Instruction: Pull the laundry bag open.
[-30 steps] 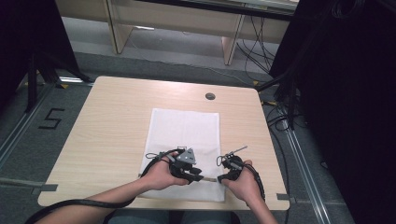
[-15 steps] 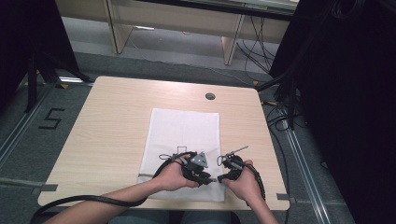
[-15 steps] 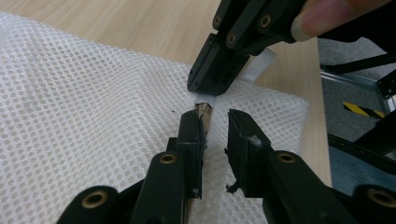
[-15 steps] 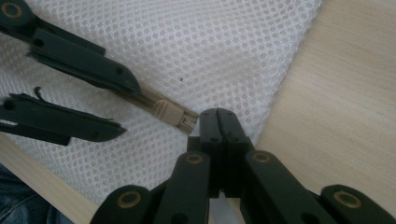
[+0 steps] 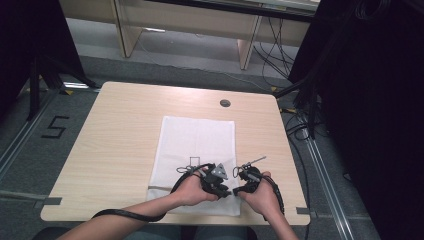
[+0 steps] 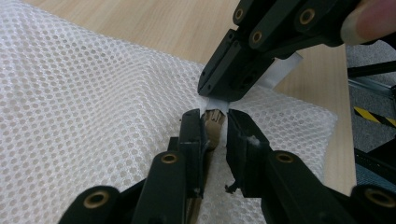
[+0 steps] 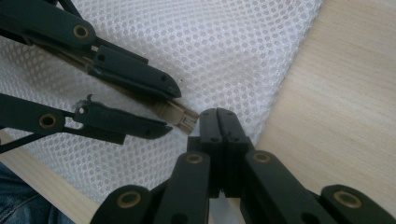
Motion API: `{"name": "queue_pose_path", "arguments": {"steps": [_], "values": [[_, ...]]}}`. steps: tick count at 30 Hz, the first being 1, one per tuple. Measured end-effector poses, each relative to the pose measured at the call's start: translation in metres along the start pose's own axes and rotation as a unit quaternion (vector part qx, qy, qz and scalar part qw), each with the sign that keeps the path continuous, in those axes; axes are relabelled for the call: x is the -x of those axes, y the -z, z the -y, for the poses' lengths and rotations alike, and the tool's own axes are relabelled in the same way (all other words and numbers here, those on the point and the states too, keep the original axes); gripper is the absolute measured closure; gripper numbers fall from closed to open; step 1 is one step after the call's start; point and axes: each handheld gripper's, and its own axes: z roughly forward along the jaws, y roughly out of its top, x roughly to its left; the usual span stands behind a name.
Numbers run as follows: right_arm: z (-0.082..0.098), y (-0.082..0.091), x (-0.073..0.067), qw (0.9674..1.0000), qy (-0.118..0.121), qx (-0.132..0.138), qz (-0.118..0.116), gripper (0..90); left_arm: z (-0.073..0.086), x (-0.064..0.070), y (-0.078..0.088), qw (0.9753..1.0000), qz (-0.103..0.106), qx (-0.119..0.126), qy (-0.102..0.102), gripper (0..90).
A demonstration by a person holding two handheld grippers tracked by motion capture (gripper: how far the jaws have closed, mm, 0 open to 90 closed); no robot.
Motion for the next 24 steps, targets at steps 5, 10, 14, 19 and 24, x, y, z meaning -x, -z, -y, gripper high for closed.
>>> {"name": "queue_pose_path", "arguments": {"steps": [5, 10, 14, 19, 24], "values": [[-0.0004, 0.0012, 0.0003, 1.0000, 0.004, -0.005, -0.005, 90.0, -0.0005, 0.0005, -0.0032, 1.0000, 0.002, -0.001, 0.001, 76.1], [-0.0003, 0.0009, 0.0007, 1.0000, 0.005, -0.005, -0.003, 90.0, -0.0024, 0.0000, -0.0051, 1.0000, 0.006, -0.002, 0.005, 80.8], [-0.0003, 0.0007, 0.0023, 1.0000, 0.000, -0.002, -0.008, 90.0, -0.0036, 0.0013, -0.0055, 1.0000, 0.003, -0.004, -0.001, 81.3], [-0.0009, -0.0001, 0.0039, 0.9999, 0.011, 0.001, -0.013, 90.0, -0.0038, 0.0027, -0.0050, 0.9999, -0.002, -0.007, -0.010, 81.6], [-0.0030, -0.0008, -0.0004, 0.9998, 0.019, -0.003, 0.002, 90.0, -0.0035, 0.0040, -0.0047, 0.9999, -0.004, -0.004, -0.009, 81.7]]}}
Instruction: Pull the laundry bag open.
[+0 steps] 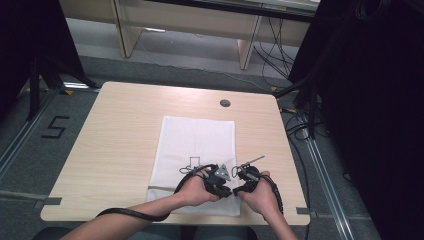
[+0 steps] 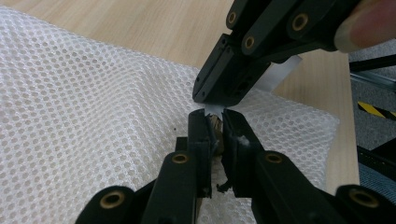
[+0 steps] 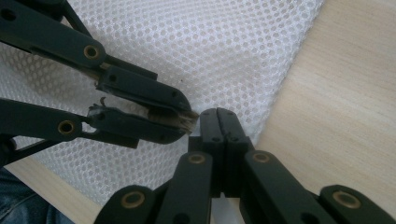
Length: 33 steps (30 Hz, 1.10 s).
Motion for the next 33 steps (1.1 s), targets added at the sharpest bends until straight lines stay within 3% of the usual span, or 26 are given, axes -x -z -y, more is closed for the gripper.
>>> {"name": "queue_pose_path", "arguments": {"steps": [2, 4, 6, 8, 11, 12, 13, 24, 28, 33], "values": [[0.000, 0.000, 0.000, 1.0000, 0.006, 0.003, 0.001, 90.0, 0.000, 0.000, 0.001, 1.0000, 0.001, -0.002, -0.002, 81.7], [0.000, 0.001, -0.001, 0.9999, -0.014, -0.007, -0.005, 90.0, 0.000, 0.000, 0.001, 1.0000, 0.001, -0.001, 0.002, 81.8], [0.001, 0.000, 0.000, 1.0000, -0.003, 0.001, -0.002, 90.0, 0.000, 0.000, 0.001, 1.0000, 0.001, -0.002, -0.001, 81.8], [0.001, 0.001, -0.003, 0.9998, -0.017, -0.006, 0.008, 90.0, 0.000, 0.000, 0.002, 1.0000, 0.001, 0.000, -0.004, 81.8], [0.000, 0.001, -0.002, 0.9999, -0.008, -0.007, 0.004, 90.0, 0.002, -0.002, 0.007, 1.0000, 0.001, -0.001, -0.006, 81.8], [0.000, -0.001, 0.000, 0.9999, 0.009, 0.006, 0.001, 90.0, 0.003, -0.002, 0.008, 1.0000, 0.003, 0.000, -0.006, 81.8], [0.000, 0.000, -0.003, 0.9998, -0.019, -0.005, 0.004, 90.0, 0.003, -0.003, 0.008, 1.0000, 0.004, -0.002, -0.006, 81.8], [0.000, 0.001, 0.000, 1.0000, -0.005, -0.005, 0.003, 90.0, 0.003, -0.002, 0.009, 1.0000, 0.005, 0.001, -0.005, 81.8], [0.000, 0.001, 0.000, 0.9999, -0.009, -0.005, -0.001, 90.0, 0.002, -0.001, 0.012, 0.9999, 0.003, 0.002, -0.015, 81.8], [0.000, 0.001, 0.000, 0.9999, -0.014, -0.008, 0.000, 90.0, 0.004, -0.001, 0.014, 0.9999, 0.003, 0.003, -0.010, 81.8]]}}
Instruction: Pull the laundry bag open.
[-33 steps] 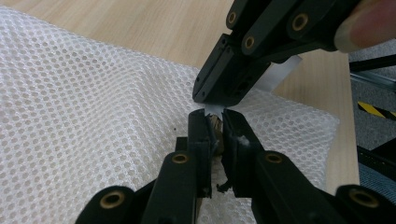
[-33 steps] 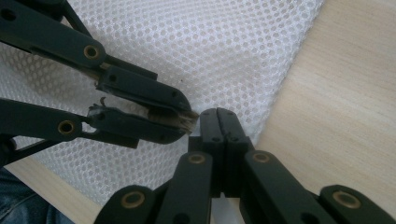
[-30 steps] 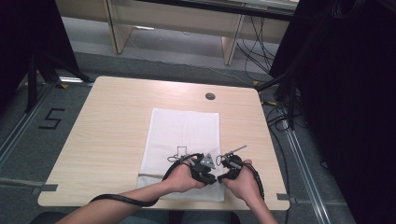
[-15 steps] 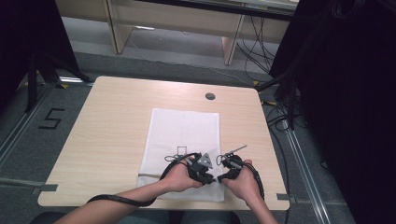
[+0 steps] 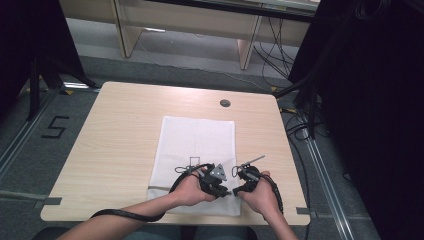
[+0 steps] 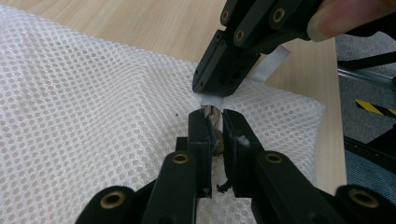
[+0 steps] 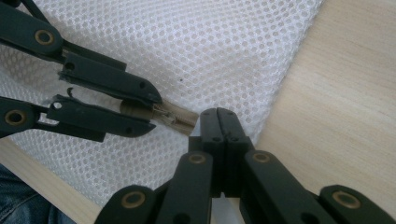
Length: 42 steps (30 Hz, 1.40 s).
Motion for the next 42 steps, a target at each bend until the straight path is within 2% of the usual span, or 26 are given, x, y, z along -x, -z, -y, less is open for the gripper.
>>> {"name": "queue_pose_path", "arguments": {"steps": [2, 6, 7, 8, 10, 16, 17, 18, 22, 24, 26, 28, 34, 35, 36, 37, 38, 40, 42], "values": [[0.000, 0.000, 0.001, 1.0000, 0.006, 0.003, -0.004, 90.0, 0.001, 0.000, 0.000, 1.0000, 0.000, 0.003, 0.000, 81.8], [0.000, 0.000, 0.001, 1.0000, 0.002, 0.003, -0.004, 90.0, 0.000, 0.000, 0.001, 1.0000, 0.001, 0.001, -0.004, 81.8], [0.000, 0.000, 0.000, 1.0000, -0.002, 0.003, -0.002, 90.0, 0.000, 0.001, 0.001, 1.0000, 0.000, 0.001, 0.002, 81.8], [0.000, 0.000, 0.001, 1.0000, 0.003, 0.003, -0.005, 90.0, 0.000, 0.000, 0.001, 1.0000, -0.001, 0.001, -0.005, 81.8], [0.000, 0.000, 0.001, 1.0000, 0.002, 0.003, -0.005, 90.0, 0.000, 0.000, 0.002, 1.0000, 0.000, 0.001, -0.006, 81.8], [0.000, 0.000, 0.001, 1.0000, 0.003, 0.003, -0.004, 90.0, 0.002, 0.000, 0.006, 1.0000, 0.000, 0.002, 0.003, 81.8], [0.000, 0.001, 0.000, 1.0000, -0.006, 0.001, -0.002, 90.0, 0.002, 0.000, 0.007, 1.0000, 0.000, 0.002, 0.003, 81.8], [0.000, 0.000, 0.000, 1.0000, -0.005, 0.002, -0.002, 90.0, 0.002, -0.001, 0.007, 1.0000, 0.000, 0.003, -0.002, 81.8], [0.000, 0.000, 0.000, 1.0000, -0.008, 0.000, -0.001, 90.0, 0.002, -0.001, 0.010, 1.0000, 0.001, 0.002, 0.001, 81.8], [0.000, 0.000, -0.001, 0.9999, -0.009, -0.002, 0.007, 90.0, 0.002, -0.002, 0.011, 1.0000, 0.001, 0.003, -0.002, 81.8], [0.000, 0.000, -0.001, 0.9999, -0.008, -0.002, 0.008, 90.0, 0.003, -0.001, 0.011, 1.0000, 0.000, 0.004, 0.004, 81.8], [0.000, 0.001, 0.000, 1.0000, -0.007, 0.001, 0.000, 90.0, 0.003, -0.002, 0.013, 1.0000, 0.001, 0.003, 0.000, 81.8], [0.000, 0.001, 0.000, 1.0000, -0.007, 0.001, 0.000, 90.0, 0.002, -0.002, 0.014, 1.0000, 0.000, 0.003, -0.002, 81.8], [0.000, 0.001, 0.000, 1.0000, -0.007, 0.001, 0.000, 90.0, 0.003, -0.001, 0.015, 1.0000, 0.000, 0.004, 0.004, 81.8], [0.001, -0.001, 0.000, 0.9999, -0.003, 0.011, -0.005, 90.0, 0.002, -0.002, 0.016, 1.0000, 0.000, 0.002, -0.005, 81.8], [0.000, 0.000, 0.001, 1.0000, 0.003, 0.005, -0.006, 90.0, 0.002, -0.002, 0.016, 1.0000, 0.000, 0.002, -0.005, 81.8], [0.001, 0.000, 0.001, 1.0000, 0.002, 0.005, -0.006, 90.0, 0.003, -0.002, 0.017, 1.0000, -0.002, 0.005, 0.002, 81.8], [0.000, 0.000, 0.001, 1.0000, 0.003, 0.005, -0.006, 90.0, 0.003, -0.002, 0.018, 1.0000, -0.001, 0.004, 0.003, 81.8], [0.001, -0.001, 0.001, 0.9999, 0.001, 0.013, -0.005, 90.0, 0.003, -0.002, 0.019, 1.0000, 0.001, 0.004, -0.002, 81.8]]}}
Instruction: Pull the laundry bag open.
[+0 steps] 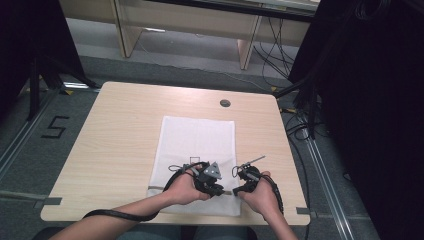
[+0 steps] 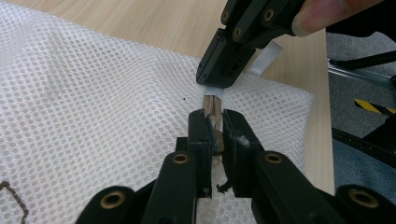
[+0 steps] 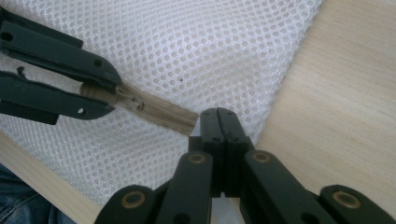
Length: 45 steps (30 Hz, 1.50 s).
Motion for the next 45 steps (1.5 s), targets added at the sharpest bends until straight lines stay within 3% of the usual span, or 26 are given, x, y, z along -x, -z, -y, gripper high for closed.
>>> {"name": "queue_pose_path", "arguments": {"steps": [15, 16, 20, 22, 28, 31, 36, 37, 40, 41, 45], "values": [[0.000, 0.001, 0.001, 1.0000, 0.004, -0.005, -0.003, 90.0, 0.000, 0.000, 0.007, 1.0000, -0.002, -0.001, 0.001, 81.8], [0.000, 0.001, 0.001, 1.0000, 0.003, -0.005, -0.003, 90.0, -0.001, -0.001, 0.008, 1.0000, -0.002, -0.001, -0.008, 81.8], [0.000, 0.001, 0.001, 1.0000, 0.001, -0.005, -0.002, 90.0, -0.001, 0.000, 0.009, 1.0000, -0.003, 0.003, 0.004, 81.8], [0.000, 0.001, 0.001, 1.0000, 0.001, -0.005, -0.002, 90.0, -0.001, -0.001, 0.011, 1.0000, -0.002, 0.001, -0.006, 81.8], [0.000, 0.001, 0.001, 1.0000, 0.001, -0.005, -0.002, 90.0, 0.000, -0.001, 0.012, 1.0000, -0.002, 0.004, 0.002, 81.8], [0.000, 0.001, 0.001, 1.0000, 0.001, -0.005, -0.002, 90.0, 0.000, -0.002, 0.014, 1.0000, -0.005, 0.000, -0.004, 81.8], [0.000, 0.001, 0.002, 1.0000, 0.004, -0.004, -0.003, 90.0, 0.001, -0.002, 0.018, 1.0000, -0.004, 0.003, -0.002, 81.8], [0.000, 0.000, 0.003, 0.9998, 0.018, 0.005, -0.005, 90.0, 0.001, -0.002, 0.019, 1.0000, -0.004, 0.003, -0.006, 81.8], [0.000, 0.001, 0.001, 1.0000, 0.006, -0.002, -0.004, 90.0, 0.001, -0.002, 0.020, 1.0000, -0.001, 0.004, -0.004, 81.8], [0.000, 0.000, 0.003, 0.9998, 0.019, 0.005, -0.005, 90.0, 0.001, -0.002, 0.020, 1.0000, -0.002, 0.004, 0.001, 81.8], [0.000, 0.001, 0.001, 1.0000, 0.004, -0.003, -0.005, 90.0, 0.002, -0.002, 0.023, 1.0000, -0.004, 0.002, 0.002, 81.8]]}}
